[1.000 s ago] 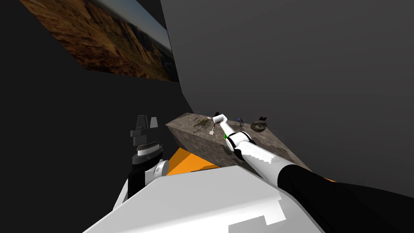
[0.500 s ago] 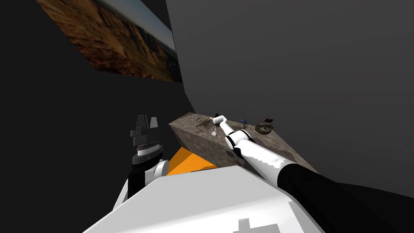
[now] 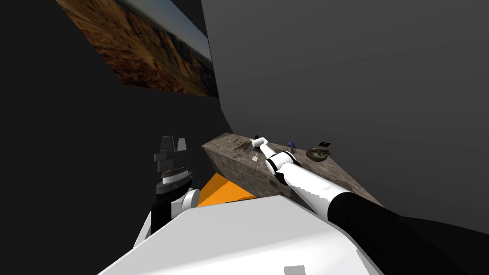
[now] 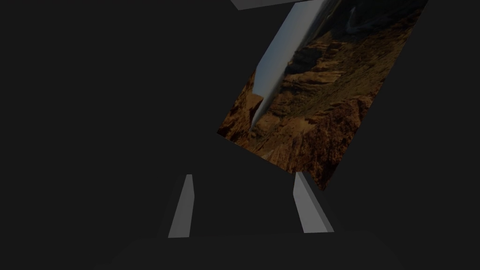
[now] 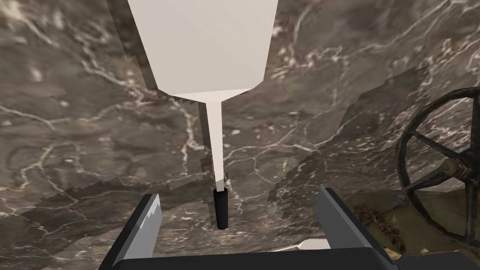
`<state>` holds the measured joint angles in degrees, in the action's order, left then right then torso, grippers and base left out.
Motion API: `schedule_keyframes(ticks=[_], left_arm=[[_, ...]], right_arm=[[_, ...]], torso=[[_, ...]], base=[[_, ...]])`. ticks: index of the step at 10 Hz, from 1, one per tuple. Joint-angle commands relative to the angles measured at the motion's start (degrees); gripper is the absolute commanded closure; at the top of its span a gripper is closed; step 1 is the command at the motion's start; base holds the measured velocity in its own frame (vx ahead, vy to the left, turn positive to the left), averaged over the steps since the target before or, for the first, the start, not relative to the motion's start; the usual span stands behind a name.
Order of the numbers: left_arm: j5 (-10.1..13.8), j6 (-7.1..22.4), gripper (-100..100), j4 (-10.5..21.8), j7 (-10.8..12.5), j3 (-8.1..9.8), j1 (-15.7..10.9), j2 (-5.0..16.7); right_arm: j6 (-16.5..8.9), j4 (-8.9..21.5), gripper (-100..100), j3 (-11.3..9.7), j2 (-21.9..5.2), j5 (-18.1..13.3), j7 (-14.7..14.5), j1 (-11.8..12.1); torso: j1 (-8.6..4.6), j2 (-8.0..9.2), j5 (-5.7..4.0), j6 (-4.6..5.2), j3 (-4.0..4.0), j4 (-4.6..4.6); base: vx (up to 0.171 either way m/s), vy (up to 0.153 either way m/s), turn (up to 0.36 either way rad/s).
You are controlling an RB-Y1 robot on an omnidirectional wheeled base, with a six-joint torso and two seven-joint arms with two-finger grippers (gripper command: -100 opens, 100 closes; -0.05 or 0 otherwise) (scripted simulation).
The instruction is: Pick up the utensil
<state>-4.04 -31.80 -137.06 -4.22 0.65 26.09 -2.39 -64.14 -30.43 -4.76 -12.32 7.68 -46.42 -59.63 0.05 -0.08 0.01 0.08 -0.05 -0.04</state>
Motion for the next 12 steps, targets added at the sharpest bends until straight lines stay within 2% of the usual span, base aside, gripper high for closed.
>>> schedule_keyframes(ticks=[1, 2, 7, 8, 9, 10, 12], left_arm=[[0.0, 0.0, 0, 0.0, 0.0, 0.00, 0.0, 0.0], [0.0, 0.0, 0, 0.0, 0.0, 0.00, 0.0, 0.0], [0.0, 0.0, 0, 0.0, 0.0, 0.00, 0.0, 0.0], [0.0, 0.0, 0, 0.0, 0.0, 0.00, 0.0, 0.0], [0.0, 0.0, 0, 0.0, 0.0, 0.00, 0.0, 0.0], [0.0, 0.0, 0, 0.0, 0.0, 0.00, 0.0, 0.0], [0.0, 0.0, 0, 0.0, 0.0, 0.00, 0.0, 0.0]], right_arm=[[-1.3, 2.4, -100, -0.2, -0.3, 0.6, -1.0, -0.5], [-2.3, 4.1, -100, -0.4, -0.6, 1.0, -1.7, -0.9], [-4.1, 7.0, -100, -0.7, -1.3, 1.8, -2.9, -1.7], [-4.1, 6.0, -100, -0.6, -1.3, 1.7, -2.8, -1.4], [-4.2, 6.0, 0, -0.6, -1.3, 1.7, -2.8, -1.4], [-2.5, 6.5, -100, -0.8, -0.9, 1.3, -2.2, 0.0], [-1.4, 6.7, -100, -0.9, -0.6, 1.1, -1.8, 0.9]], torso=[[0.00, 0.00, 0.00, 0.00, 0.00, 0.00], [0.00, 0.01, 0.00, -0.01, 0.01, 0.00], [-0.04, 0.05, -0.01, -0.01, 0.03, 0.02], [-0.06, 0.03, -0.01, 0.00, 0.02, 0.01], [-0.06, 0.06, -0.02, 0.00, 0.04, 0.02], [-0.06, 0.10, -0.01, 0.00, 0.06, 0.03], [-0.15, 0.00, -0.04, 0.01, -0.01, -0.01]], base=[[0.025, 0.013, 0.043], [0.033, 0.013, 0.085], [0.023, 0.004, 0.035], [0.014, -0.003, 0.007], [0.000, 0.000, 0.000], [0.031, -0.020, 0.050], [0.022, -0.014, 0.020]])
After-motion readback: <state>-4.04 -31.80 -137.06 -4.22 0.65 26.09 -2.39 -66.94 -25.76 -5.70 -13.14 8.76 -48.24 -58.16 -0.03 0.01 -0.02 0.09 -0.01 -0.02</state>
